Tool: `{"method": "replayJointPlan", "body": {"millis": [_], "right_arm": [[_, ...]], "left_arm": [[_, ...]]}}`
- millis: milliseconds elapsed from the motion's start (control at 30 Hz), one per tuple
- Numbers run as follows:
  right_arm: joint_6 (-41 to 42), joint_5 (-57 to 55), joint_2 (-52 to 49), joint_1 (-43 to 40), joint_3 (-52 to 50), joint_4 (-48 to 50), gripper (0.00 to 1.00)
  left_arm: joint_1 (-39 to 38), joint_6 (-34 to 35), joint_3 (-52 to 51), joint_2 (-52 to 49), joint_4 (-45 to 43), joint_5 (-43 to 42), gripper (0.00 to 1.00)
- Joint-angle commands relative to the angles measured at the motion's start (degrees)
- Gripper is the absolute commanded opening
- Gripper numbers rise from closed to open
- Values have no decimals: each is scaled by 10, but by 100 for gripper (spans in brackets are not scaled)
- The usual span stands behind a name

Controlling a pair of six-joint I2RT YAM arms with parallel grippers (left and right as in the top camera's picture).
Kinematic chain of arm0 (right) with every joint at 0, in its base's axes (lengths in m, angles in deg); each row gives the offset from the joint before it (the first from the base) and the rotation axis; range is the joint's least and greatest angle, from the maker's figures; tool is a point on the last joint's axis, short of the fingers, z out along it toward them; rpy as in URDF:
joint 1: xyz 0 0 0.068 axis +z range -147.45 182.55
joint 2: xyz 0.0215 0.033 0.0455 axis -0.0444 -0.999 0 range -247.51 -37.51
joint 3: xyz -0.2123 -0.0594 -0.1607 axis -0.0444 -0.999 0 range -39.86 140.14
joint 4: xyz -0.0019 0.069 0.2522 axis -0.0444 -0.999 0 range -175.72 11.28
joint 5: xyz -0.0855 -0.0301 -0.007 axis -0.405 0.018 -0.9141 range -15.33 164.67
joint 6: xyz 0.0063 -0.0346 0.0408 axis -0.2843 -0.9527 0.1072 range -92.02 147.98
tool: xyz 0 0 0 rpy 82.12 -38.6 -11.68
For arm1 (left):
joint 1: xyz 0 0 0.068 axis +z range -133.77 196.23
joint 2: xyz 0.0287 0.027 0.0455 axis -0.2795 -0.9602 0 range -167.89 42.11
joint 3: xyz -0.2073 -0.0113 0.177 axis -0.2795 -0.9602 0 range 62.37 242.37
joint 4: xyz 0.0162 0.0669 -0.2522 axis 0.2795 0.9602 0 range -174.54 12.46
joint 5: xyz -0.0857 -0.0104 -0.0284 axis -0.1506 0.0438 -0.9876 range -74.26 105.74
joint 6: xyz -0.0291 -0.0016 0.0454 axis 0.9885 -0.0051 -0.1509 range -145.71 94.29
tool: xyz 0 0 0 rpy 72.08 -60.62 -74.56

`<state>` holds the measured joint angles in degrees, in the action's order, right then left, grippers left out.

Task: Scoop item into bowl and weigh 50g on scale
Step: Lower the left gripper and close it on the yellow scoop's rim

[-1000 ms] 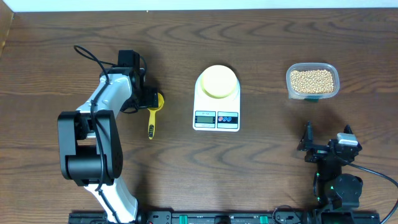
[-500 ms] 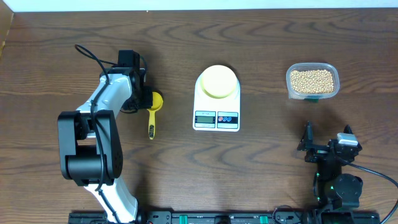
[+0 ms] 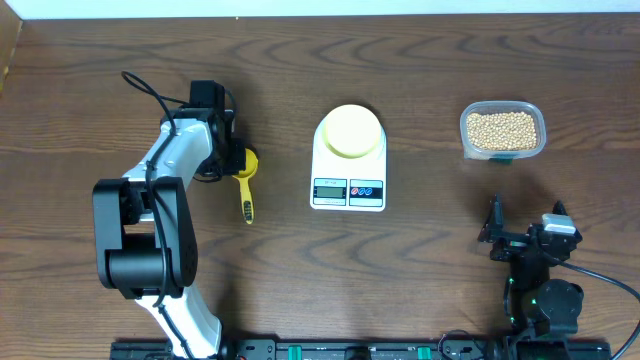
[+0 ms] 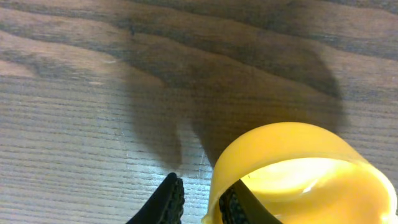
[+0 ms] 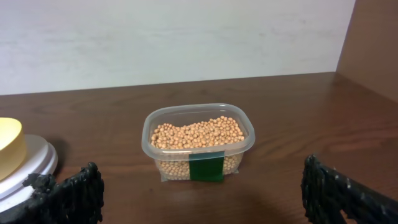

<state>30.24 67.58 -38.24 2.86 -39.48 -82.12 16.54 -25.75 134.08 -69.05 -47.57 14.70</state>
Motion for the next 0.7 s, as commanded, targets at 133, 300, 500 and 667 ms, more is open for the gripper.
{"method": "replayJointPlan", "body": {"millis": [133, 300, 500, 667], "right_arm": [[-6, 1, 3, 5, -1, -2, 99], [-6, 1, 3, 5, -1, -2, 99], [-6, 1, 3, 5, -1, -2, 99], [-6, 1, 3, 5, -1, -2, 99]], "left_arm": [[3, -2, -2, -4, 1, 2, 19], [3, -2, -2, -4, 3, 2, 14], [3, -2, -2, -4, 3, 2, 9], [3, -2, -2, -4, 3, 2, 8]]}}
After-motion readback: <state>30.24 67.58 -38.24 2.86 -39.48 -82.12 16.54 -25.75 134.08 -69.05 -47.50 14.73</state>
